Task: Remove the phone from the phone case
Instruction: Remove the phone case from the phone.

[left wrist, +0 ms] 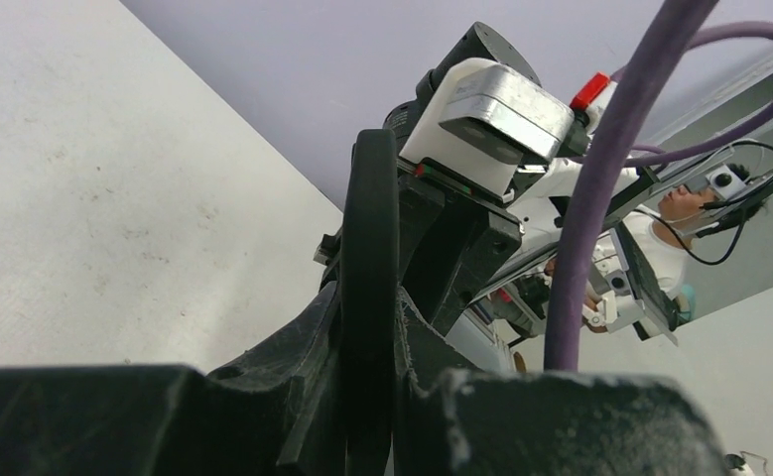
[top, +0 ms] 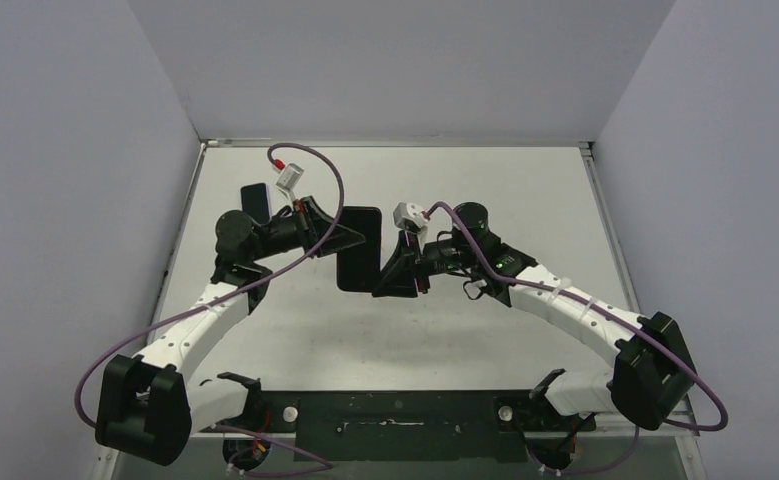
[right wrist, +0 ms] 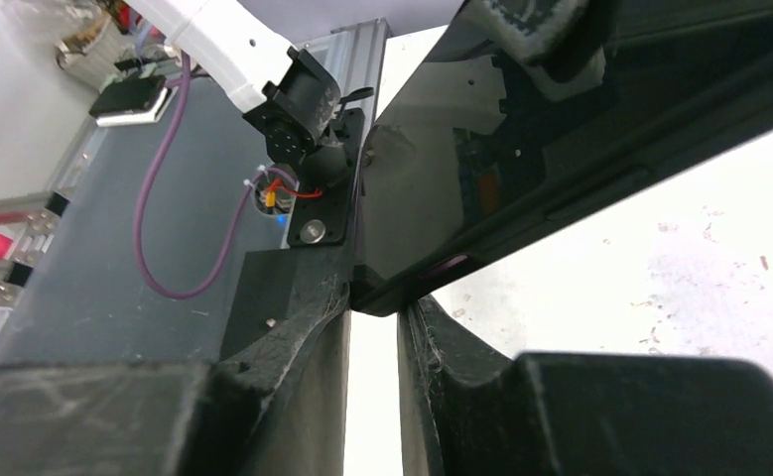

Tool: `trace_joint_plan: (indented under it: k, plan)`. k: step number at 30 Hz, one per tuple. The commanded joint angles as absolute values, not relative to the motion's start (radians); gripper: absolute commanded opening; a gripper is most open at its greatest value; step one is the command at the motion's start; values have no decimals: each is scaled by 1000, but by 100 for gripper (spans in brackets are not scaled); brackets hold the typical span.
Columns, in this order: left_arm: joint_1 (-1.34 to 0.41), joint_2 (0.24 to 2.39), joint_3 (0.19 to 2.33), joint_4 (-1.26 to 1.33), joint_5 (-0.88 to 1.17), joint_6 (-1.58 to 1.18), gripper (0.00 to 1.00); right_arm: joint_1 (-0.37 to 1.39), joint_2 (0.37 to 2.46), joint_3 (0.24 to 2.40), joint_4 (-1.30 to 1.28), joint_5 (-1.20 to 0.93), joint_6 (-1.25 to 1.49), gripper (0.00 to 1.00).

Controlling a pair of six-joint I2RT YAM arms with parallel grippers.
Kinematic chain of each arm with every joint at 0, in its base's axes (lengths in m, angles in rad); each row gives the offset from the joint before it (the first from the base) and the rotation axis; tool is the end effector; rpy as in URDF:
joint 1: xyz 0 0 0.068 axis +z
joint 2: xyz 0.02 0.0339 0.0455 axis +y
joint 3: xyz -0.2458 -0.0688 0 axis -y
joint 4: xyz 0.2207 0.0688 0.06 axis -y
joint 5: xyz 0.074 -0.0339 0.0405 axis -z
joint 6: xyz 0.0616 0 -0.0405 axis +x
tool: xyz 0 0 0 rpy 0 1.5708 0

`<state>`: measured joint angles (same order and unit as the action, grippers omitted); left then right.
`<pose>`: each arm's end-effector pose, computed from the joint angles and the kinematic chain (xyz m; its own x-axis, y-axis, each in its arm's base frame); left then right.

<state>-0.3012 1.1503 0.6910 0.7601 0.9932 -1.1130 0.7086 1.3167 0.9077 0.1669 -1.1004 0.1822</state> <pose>0.2205 -0.1225 0.3257 -0.7057 -0.2936 -0.6448 0.6631 0.0467 -0.7470 0.1795 0.2262 0.2943 -0.3515 -0.1931 -0.9160 -0.9033 -0.1871 0.3861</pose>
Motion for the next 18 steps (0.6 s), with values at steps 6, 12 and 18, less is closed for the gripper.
trace_joint_plan:
  k: [6,12,18]
  plan:
    - [-332,1217,771,910,963,-1340,0,733,1290,981,94,-1097,-213,0]
    - [-369,1244,779,922,955,-1359,0,736,1295,1011,61,-1008,-285,0]
    - [-394,1253,778,933,946,-1368,0,734,1291,1003,102,-782,-269,0]
